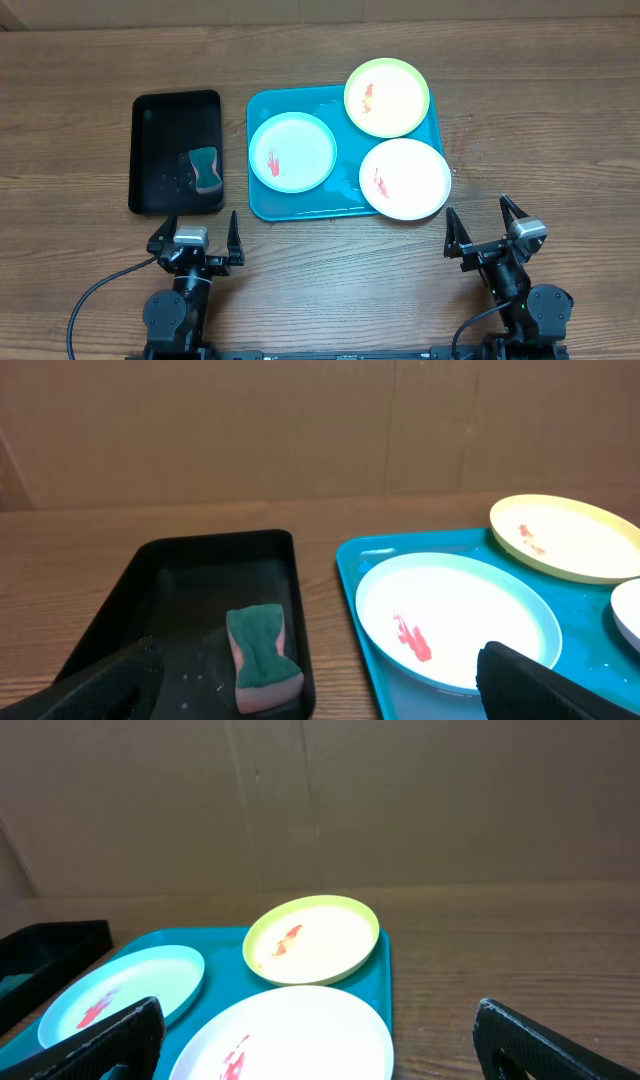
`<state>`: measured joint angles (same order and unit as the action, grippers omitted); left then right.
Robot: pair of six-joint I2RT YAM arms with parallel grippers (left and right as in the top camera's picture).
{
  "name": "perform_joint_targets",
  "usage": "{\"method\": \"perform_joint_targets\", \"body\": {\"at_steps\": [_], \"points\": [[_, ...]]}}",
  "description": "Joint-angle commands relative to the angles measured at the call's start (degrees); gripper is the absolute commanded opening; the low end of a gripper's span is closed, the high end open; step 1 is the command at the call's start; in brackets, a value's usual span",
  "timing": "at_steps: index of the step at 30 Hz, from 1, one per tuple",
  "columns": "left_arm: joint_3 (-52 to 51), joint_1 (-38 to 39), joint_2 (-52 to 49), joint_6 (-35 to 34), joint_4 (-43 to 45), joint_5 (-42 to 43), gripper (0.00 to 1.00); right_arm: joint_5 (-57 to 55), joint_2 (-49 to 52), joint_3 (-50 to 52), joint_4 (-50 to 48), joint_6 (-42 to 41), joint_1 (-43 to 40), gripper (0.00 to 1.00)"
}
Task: Clean dirty plates on tray and stack at the side
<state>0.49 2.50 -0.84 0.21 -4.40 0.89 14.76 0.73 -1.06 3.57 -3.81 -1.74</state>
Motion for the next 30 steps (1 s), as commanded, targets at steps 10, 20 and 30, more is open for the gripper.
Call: {"method": "perform_joint_targets", "body": {"at_steps": [10, 20, 30], "points": [[4.0, -0.28, 0.57, -0.63, -3.65, 2.78, 1.0, 7.96, -0.57, -2.14, -4.59, -2.25, -0.09, 1.0], [24.41, -0.24, -5.46, -1.44, -18.51, 3.5, 1.0, 8.13, 0.26, -9.88, -1.25, -3.87, -0.09, 1.0], [46.21, -0.22, -24.35, -8.15, -24.33, 10.62, 1.0, 8.96, 13.07, -18.99, -1.16, -3.65, -0.09, 1.0]]}}
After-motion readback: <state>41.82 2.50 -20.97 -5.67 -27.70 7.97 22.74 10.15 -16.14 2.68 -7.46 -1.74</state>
